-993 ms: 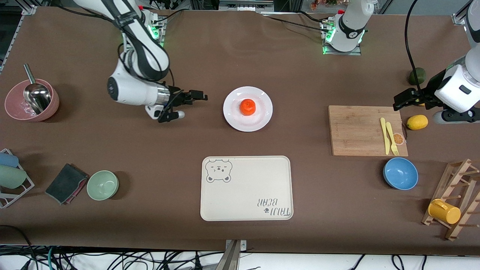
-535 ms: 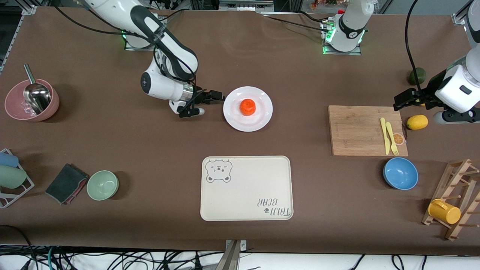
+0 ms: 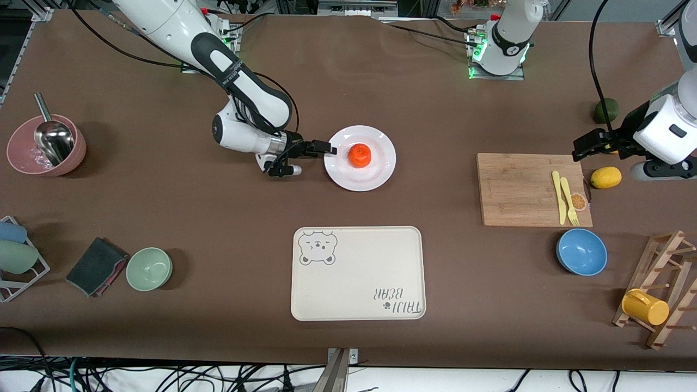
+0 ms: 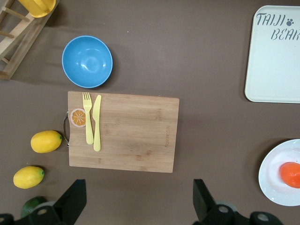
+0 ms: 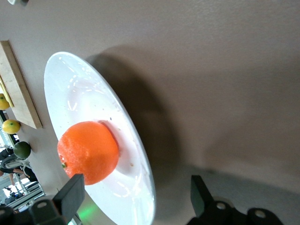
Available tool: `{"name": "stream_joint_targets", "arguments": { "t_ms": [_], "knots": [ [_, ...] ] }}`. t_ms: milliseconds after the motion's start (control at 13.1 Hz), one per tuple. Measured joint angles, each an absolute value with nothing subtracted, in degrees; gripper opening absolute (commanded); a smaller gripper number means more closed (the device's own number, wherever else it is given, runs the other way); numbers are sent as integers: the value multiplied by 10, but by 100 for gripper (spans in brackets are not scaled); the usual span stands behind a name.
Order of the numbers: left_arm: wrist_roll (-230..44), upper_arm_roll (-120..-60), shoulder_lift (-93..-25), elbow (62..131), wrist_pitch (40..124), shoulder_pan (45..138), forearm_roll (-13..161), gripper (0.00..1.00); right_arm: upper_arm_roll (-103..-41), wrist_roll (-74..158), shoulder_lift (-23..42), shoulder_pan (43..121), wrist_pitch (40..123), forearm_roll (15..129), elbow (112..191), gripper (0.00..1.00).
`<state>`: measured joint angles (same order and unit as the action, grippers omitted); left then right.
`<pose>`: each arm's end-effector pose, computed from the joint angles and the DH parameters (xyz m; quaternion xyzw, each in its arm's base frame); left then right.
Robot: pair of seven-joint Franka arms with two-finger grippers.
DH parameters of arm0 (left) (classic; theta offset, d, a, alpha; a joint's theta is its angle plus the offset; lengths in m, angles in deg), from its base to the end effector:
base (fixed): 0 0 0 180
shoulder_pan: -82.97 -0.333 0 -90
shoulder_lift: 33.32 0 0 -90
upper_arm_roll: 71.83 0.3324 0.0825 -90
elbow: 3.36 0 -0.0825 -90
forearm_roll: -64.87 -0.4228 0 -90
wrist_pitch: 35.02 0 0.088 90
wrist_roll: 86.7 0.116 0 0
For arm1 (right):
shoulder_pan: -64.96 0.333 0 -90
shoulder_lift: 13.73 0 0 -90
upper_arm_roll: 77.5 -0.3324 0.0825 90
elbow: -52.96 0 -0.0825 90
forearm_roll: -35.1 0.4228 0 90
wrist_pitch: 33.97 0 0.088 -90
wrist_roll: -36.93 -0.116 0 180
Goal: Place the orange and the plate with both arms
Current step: 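Grip the plate rim with the right gripper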
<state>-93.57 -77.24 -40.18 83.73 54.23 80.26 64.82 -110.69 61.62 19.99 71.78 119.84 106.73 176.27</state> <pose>0.6266 -0.0262 0.5838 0.9985 0.0364 -0.0410 0.0018 0.4476 0.3651 0.1252 -0.9174 0.0672 0.1067 0.3775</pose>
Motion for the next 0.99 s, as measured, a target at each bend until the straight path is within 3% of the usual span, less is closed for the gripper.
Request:
{"name": "stream_joint_targets", "arguments": {
  "t_ms": [229, 382, 764, 993],
  "knots": [
    [-936, -772, -402, 837, 542, 803, 648, 100, -1108, 619, 205, 718, 1198, 1068, 1758, 77],
    [-936, -772, -403, 837, 542, 802, 648, 100, -1111, 623, 207, 719, 1198, 1069, 1752, 43],
    [-936, -772, -404, 837, 542, 802, 648, 100, -1112, 686, 220, 723, 1198, 1072, 1748, 0],
    [-936, -772, -404, 837, 542, 802, 648, 100, -1114, 718, 229, 720, 1192, 1078, 1737, 0]
  ]
}}
